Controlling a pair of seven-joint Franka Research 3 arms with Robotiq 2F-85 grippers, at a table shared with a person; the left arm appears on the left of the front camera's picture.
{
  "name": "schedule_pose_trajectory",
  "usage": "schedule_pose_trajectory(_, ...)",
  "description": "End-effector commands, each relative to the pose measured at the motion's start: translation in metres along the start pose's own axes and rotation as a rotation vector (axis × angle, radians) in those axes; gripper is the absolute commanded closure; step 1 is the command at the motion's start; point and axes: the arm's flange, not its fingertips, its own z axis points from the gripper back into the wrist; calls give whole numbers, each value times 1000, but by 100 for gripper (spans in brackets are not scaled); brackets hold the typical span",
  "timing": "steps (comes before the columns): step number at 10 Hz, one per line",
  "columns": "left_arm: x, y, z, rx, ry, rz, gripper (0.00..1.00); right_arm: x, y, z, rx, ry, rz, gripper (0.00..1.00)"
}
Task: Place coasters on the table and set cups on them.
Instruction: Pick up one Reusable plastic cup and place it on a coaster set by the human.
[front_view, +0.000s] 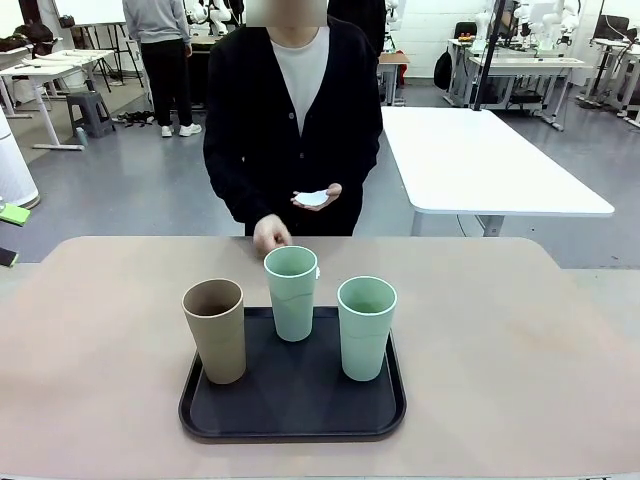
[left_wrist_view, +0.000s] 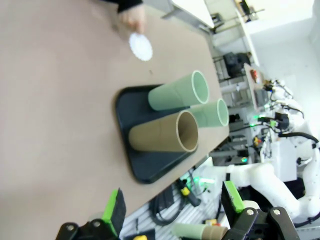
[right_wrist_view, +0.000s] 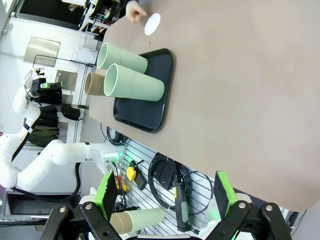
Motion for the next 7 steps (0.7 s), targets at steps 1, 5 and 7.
schedule_pose_trajectory(1, 0, 1, 0, -8, -1, -11, 0, 1, -1, 0, 20, -3, 14, 0)
schedule_pose_trajectory(5, 0, 1, 0, -8, -1, -11, 0, 1, -1, 0, 20, -3, 14, 0)
schedule_pose_trajectory(7, 0, 0, 0, 0, 0, 0, 0, 1, -1, 0, 20, -3, 14, 0)
